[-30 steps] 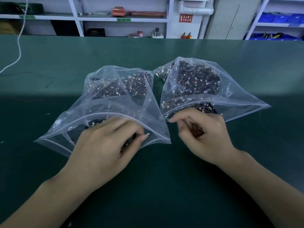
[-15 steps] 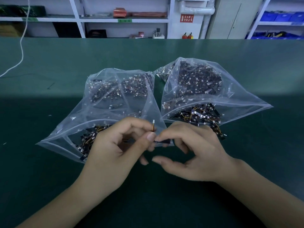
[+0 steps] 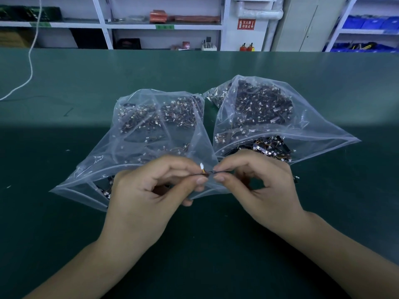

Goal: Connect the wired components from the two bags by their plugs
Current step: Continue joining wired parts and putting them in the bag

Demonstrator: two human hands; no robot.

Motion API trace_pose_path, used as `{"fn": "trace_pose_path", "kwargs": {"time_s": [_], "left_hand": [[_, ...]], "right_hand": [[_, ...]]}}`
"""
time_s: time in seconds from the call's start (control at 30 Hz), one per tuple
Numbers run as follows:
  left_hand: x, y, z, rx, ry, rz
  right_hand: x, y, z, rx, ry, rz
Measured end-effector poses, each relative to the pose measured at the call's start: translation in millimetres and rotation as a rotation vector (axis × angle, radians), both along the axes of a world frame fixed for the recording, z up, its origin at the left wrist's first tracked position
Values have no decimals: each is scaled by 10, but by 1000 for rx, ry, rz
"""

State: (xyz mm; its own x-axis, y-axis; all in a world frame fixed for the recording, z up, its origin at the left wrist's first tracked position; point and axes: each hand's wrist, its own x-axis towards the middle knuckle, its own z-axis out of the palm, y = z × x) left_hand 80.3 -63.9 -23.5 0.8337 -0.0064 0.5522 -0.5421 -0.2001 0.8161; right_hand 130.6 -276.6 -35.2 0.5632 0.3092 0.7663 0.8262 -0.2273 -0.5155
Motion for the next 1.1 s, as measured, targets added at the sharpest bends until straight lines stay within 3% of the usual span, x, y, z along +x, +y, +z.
{"fn": "trace_pose_path", "kwargs": {"time_s": [0.2,1.1], "left_hand": [[-1,0,-5,62,-50,33],[3,9,-31,166,-35,11]], "right_hand": [[-8,4,13,65,40,-42],[-26,8,24,-16,100,27]]}}
